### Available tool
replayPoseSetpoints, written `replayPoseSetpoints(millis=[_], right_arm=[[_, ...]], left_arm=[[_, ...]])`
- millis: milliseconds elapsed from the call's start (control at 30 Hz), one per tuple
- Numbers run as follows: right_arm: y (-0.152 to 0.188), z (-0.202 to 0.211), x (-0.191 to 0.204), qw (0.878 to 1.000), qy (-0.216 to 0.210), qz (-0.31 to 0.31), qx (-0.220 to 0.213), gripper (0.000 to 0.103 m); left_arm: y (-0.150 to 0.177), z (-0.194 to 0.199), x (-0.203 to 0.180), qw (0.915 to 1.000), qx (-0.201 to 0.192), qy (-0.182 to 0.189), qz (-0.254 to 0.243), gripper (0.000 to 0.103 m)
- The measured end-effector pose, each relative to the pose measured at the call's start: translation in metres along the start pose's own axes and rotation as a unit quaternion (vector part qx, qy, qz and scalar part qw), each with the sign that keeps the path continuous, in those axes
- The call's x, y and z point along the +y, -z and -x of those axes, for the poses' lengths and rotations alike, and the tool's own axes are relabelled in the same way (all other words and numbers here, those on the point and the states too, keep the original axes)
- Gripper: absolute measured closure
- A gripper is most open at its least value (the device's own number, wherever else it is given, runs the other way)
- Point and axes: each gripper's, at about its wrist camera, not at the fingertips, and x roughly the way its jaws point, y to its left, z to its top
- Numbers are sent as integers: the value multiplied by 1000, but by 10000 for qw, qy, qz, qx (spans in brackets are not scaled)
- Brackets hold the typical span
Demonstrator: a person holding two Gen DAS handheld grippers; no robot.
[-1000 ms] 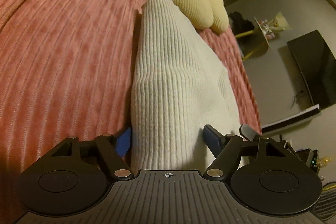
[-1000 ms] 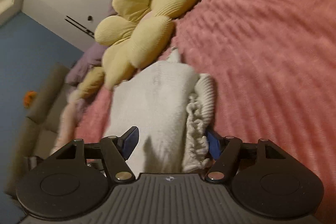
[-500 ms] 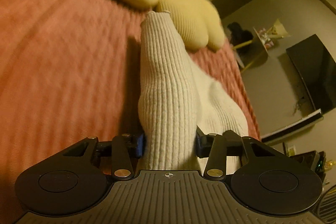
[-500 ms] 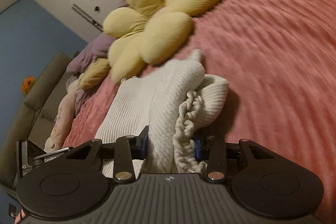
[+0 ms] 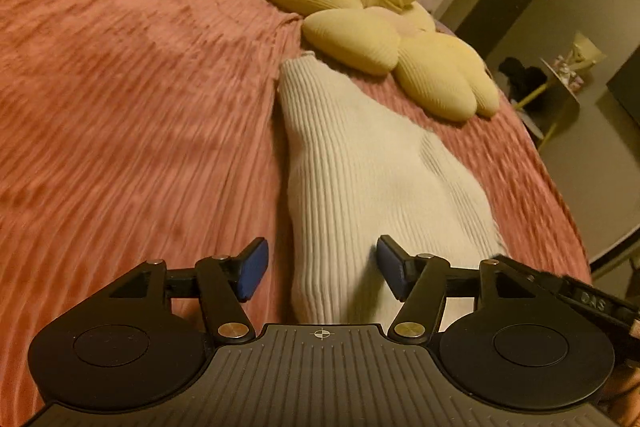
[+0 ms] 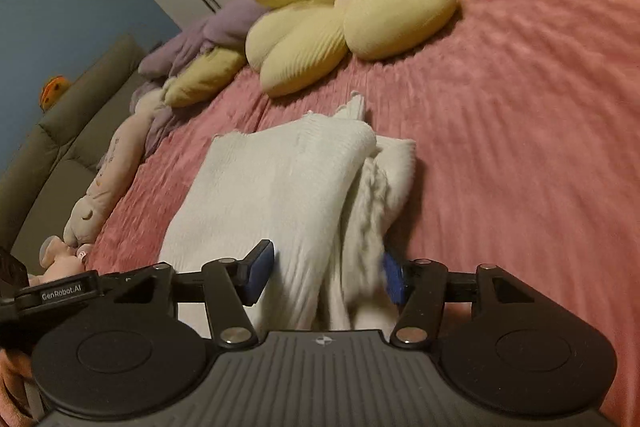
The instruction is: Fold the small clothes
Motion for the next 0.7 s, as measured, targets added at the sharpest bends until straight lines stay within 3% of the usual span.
replayPoseSetpoints(millis=[100, 200, 233, 333, 467, 533, 700], right_arm=[[30, 27, 0, 10000, 33, -35, -37, 46], [50, 38, -3, 9996, 123, -238, 90, 47], [53, 39, -1, 9995, 164, -245, 116, 50], [57, 46, 6, 9997, 170, -145, 52, 73], [56, 46, 21, 9993, 322, 171, 19, 85], [54, 42, 25, 9990, 406, 197, 72, 85], [41, 38, 2, 9965, -266, -794, 7, 80]], left_arm=[[20, 5, -3, 9998, 139, 115, -65, 32], [38, 1, -5, 9992, 392, -34, -3, 33], [42, 3, -5, 9992, 396, -49, 23, 32], [48, 11, -6, 9993, 360, -59, 77, 27], [50, 17, -7, 9992, 323, -193, 146, 23], [51, 18, -9, 9992, 345, -174, 141, 19], [50, 16, -12, 9990, 347, -259, 113, 19]])
